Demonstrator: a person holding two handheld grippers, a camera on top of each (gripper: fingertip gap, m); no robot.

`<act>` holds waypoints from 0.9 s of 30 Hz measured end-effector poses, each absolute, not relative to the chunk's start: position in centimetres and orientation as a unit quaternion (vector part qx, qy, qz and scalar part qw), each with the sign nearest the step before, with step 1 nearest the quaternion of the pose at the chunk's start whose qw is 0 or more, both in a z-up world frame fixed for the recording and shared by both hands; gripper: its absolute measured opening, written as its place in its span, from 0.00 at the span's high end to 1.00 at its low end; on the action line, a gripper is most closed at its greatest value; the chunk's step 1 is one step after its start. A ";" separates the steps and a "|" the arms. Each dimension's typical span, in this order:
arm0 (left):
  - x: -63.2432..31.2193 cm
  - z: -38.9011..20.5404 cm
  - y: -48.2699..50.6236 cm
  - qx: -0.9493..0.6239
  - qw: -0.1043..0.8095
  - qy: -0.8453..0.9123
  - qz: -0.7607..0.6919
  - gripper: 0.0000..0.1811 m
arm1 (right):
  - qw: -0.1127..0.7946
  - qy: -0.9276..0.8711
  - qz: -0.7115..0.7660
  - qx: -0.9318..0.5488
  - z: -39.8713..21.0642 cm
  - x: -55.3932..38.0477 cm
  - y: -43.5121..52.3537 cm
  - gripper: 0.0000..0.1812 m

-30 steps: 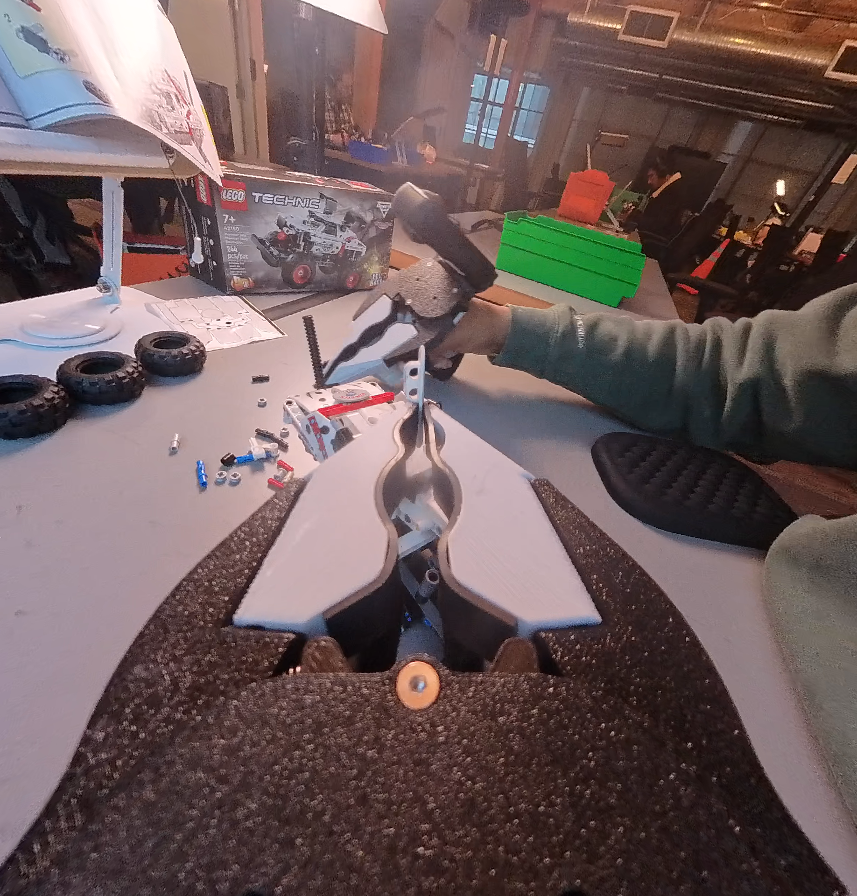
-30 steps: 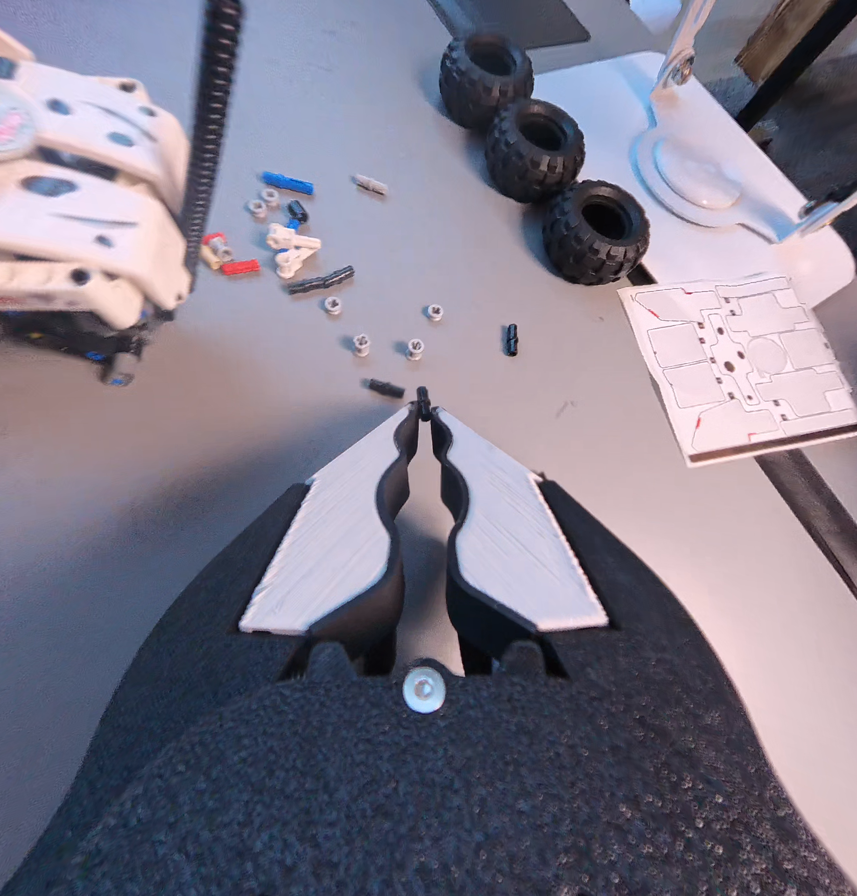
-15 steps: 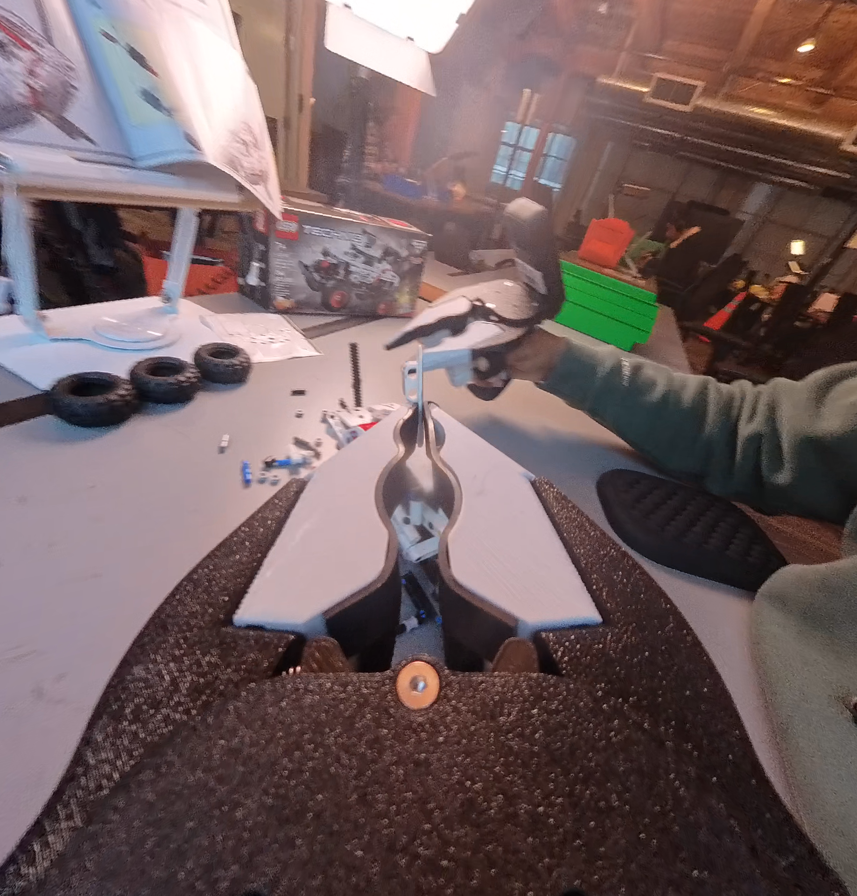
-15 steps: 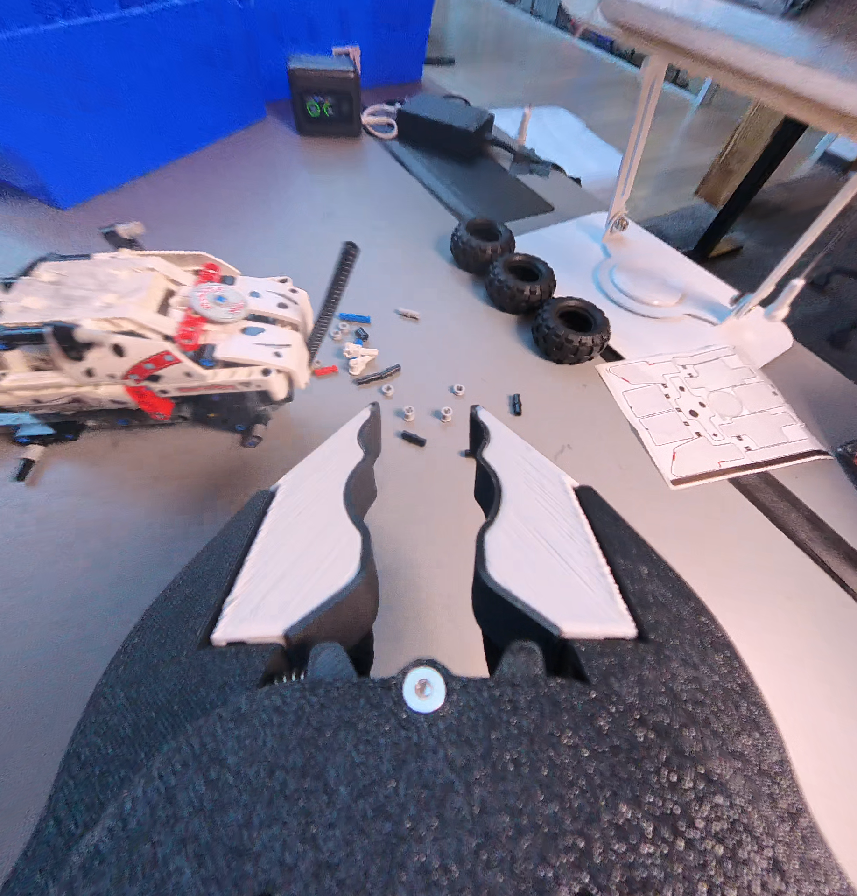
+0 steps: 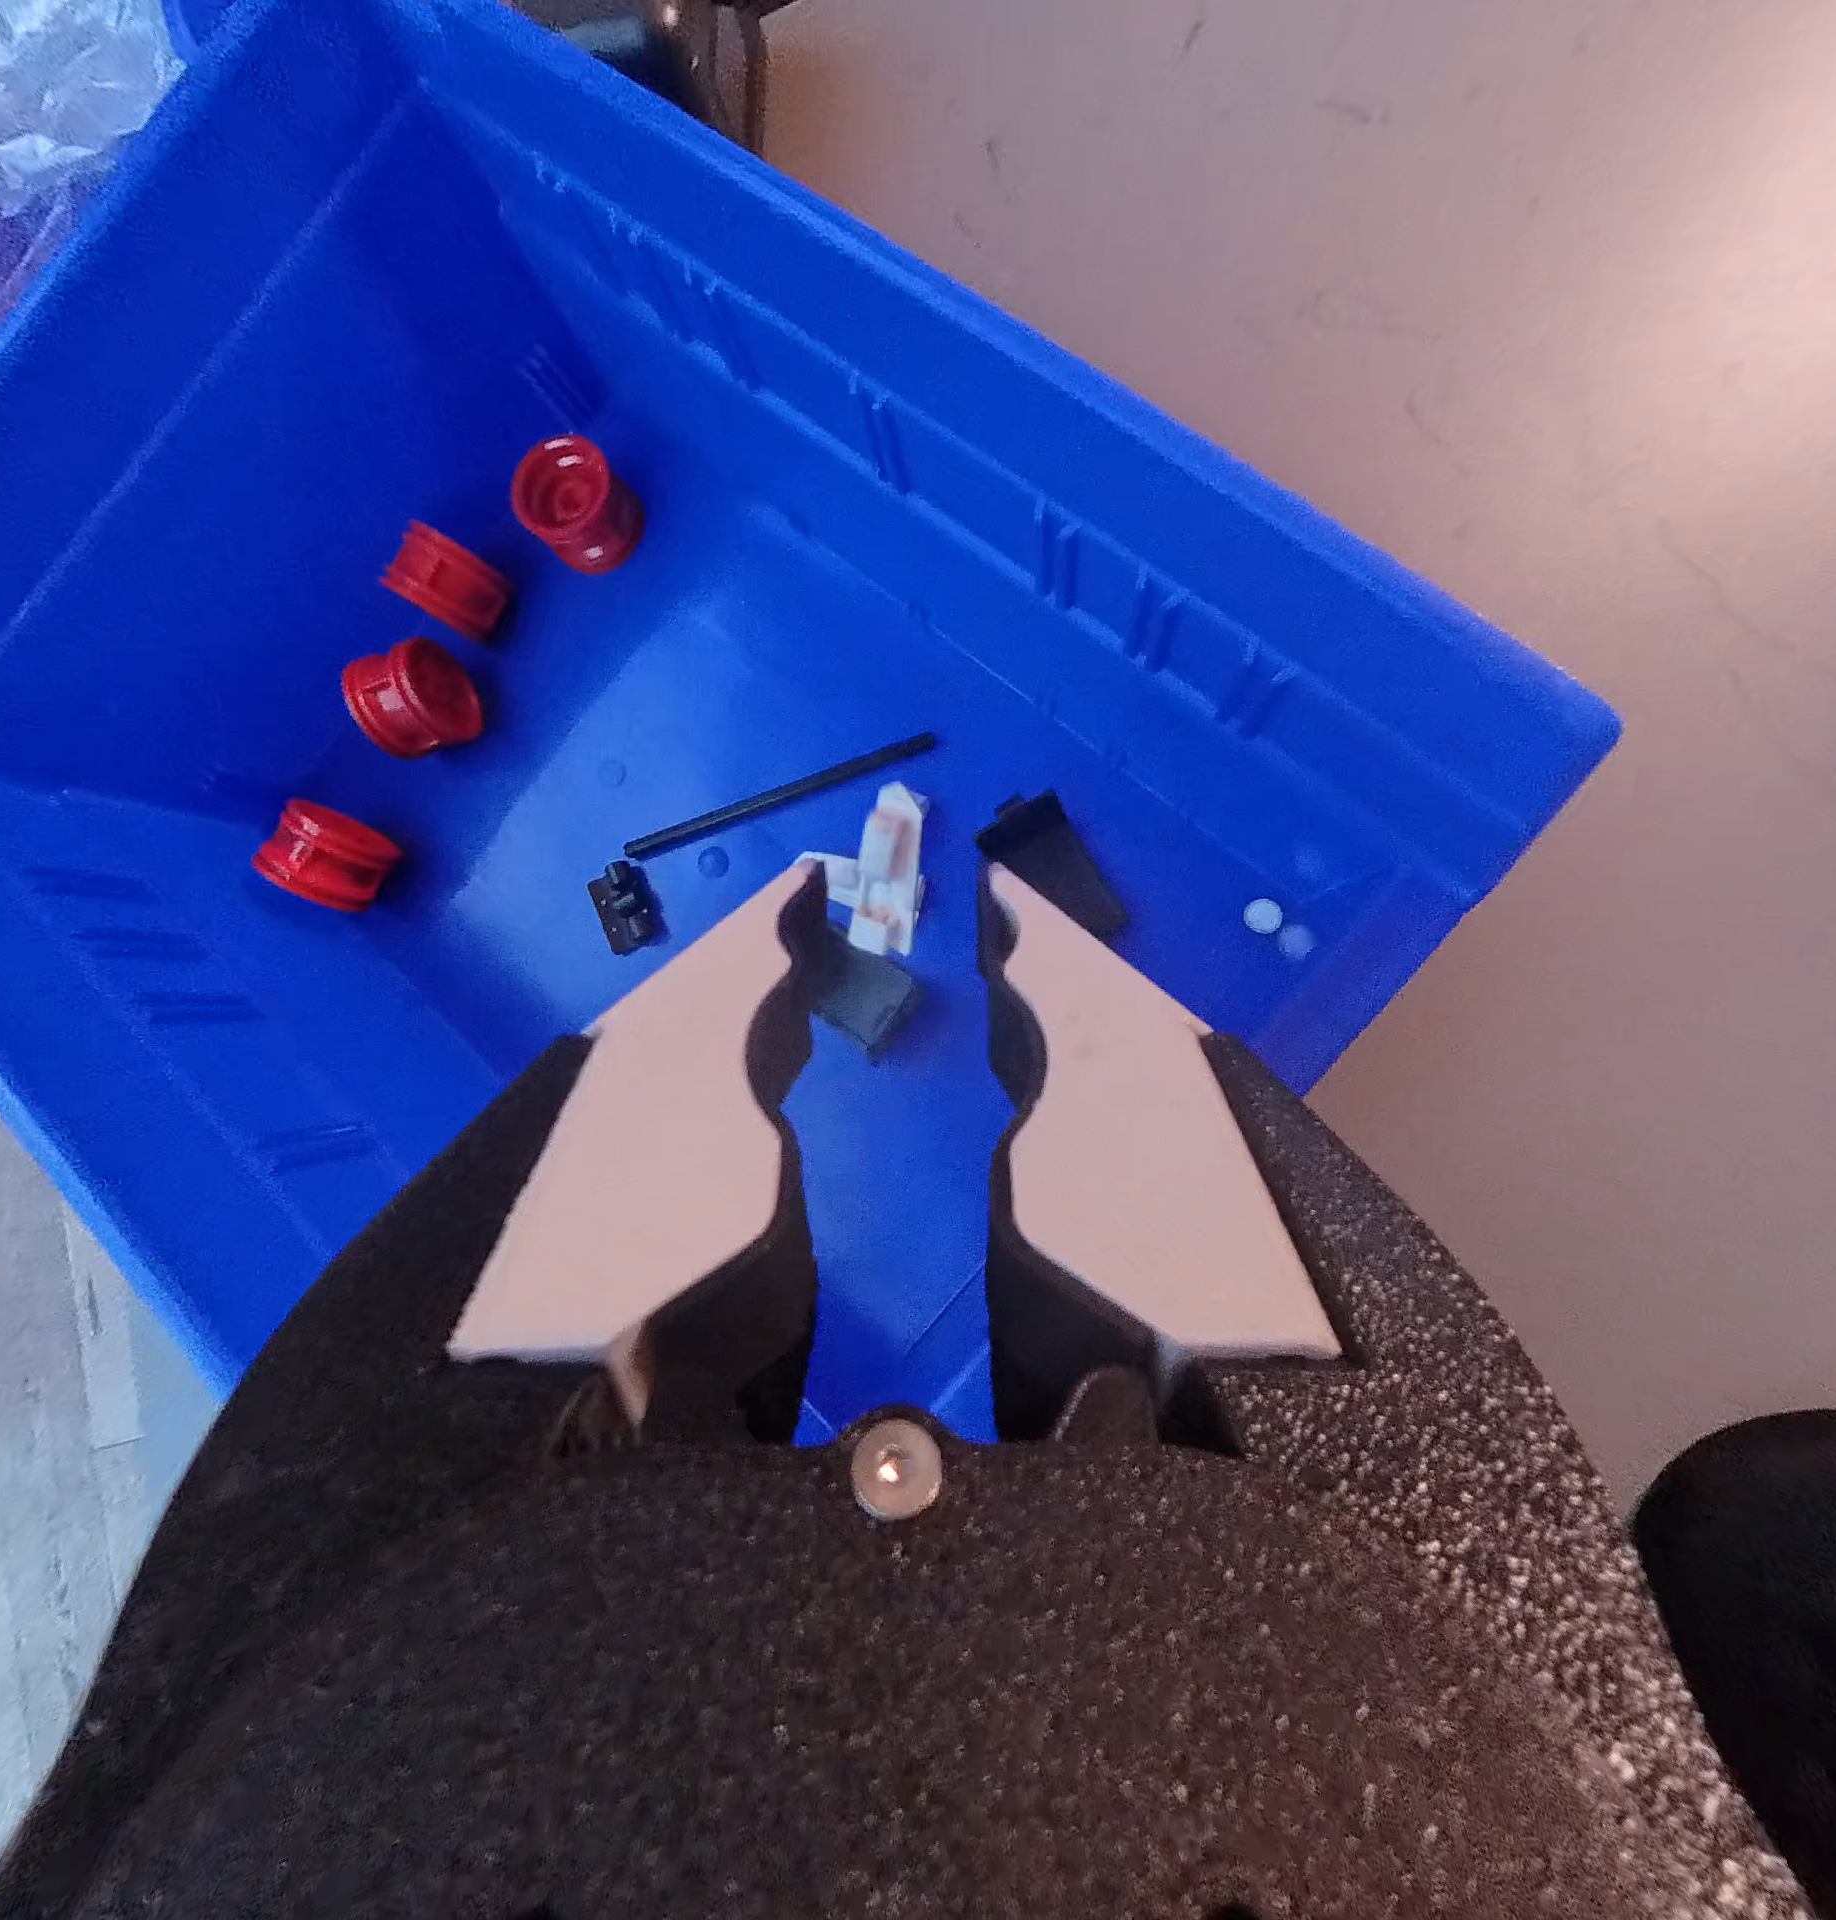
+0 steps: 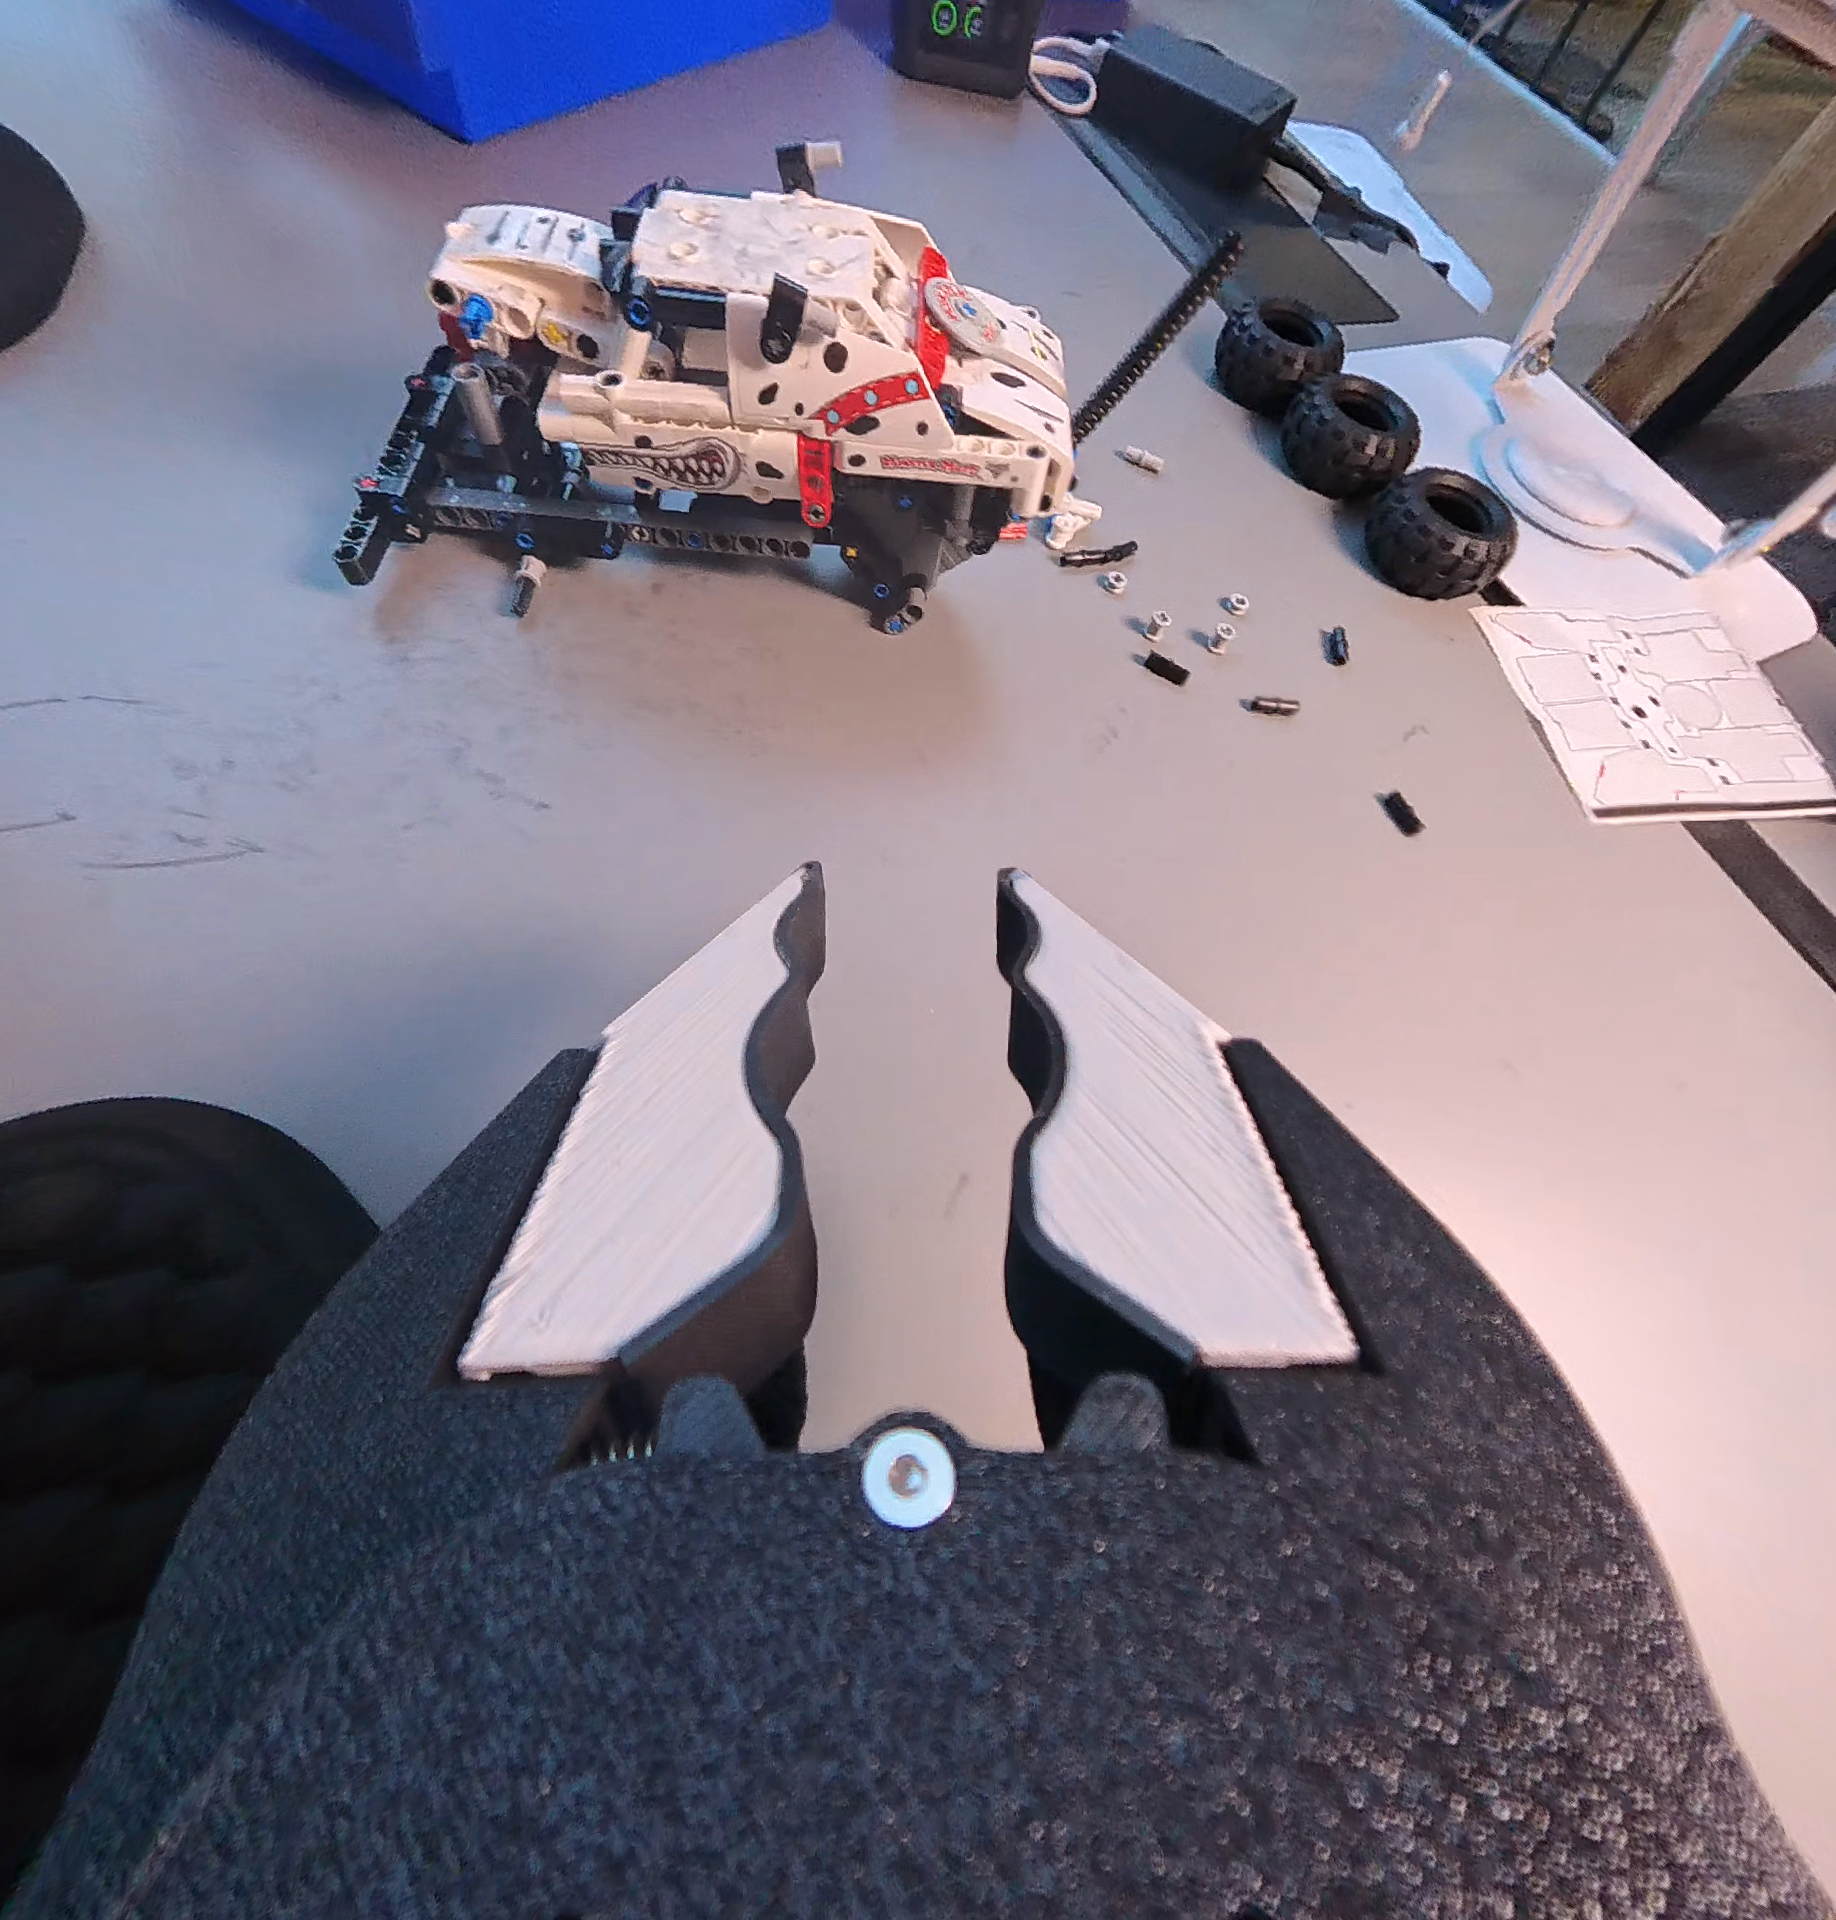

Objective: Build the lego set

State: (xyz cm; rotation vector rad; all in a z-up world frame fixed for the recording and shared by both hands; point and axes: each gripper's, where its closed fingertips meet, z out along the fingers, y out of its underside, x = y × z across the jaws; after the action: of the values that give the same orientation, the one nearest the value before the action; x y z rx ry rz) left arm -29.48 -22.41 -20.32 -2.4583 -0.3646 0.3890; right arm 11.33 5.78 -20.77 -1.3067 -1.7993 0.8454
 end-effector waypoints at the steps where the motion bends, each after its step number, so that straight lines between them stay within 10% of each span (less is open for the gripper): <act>1: -29.6 -20.0 -22.4 -0.925 0.314 -0.140 0.159 0.81 | 0.373 -0.704 0.332 -0.504 -20.6 11.0 5.3 0.82; 11: -14.0 -14.6 -12.6 -0.873 0.487 0.014 -0.022 0.66 | 0.411 -0.745 0.326 -0.412 -17.4 5.0 1.6 0.85; 27: -1.6 -22.7 -5.9 -0.885 0.421 0.163 -0.115 0.59 | 0.477 -0.763 0.275 -0.339 -18.5 0.8 -0.9 0.84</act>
State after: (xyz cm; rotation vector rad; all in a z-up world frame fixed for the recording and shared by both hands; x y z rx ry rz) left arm -1.63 -5.88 -22.70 -2.2160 0.4081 -0.2873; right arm 0.82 -0.93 -18.47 -0.8285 -1.8637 0.6709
